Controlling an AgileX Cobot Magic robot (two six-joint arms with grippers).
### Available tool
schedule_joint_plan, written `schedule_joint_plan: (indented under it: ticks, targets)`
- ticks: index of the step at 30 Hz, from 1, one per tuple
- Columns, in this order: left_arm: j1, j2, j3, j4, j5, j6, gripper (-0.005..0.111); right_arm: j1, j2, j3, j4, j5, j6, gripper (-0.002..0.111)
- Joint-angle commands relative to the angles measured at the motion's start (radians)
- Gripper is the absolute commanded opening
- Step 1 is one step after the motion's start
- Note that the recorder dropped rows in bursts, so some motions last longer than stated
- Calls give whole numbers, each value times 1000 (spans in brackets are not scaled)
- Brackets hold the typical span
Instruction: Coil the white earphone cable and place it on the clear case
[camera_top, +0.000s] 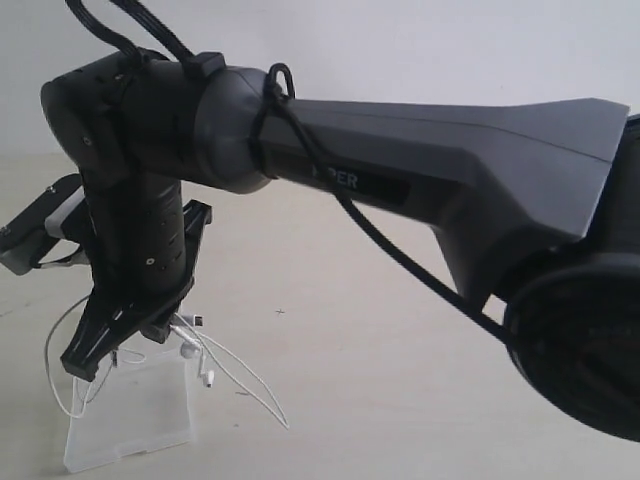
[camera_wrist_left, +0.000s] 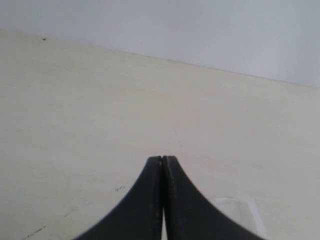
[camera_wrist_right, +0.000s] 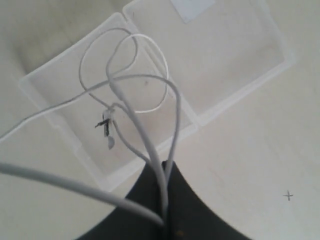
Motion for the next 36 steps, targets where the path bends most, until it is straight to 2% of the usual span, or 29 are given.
schedule_joint_plan:
  ticks: [1,13,24,36]
  targets:
    - [12,0,6,-1,-34,-13,0,5,48,-5,21,-4,0,0]
    - [12,3,8,-3,7,-13,0,41,115,-7,65,-4,0,0]
    - [12,3,56,-23,1,-13,0,44,113,-114,67,-4,28,0]
    - [12,3,56,-23,1,-13,0,44,69,-137,5,-4,28,0]
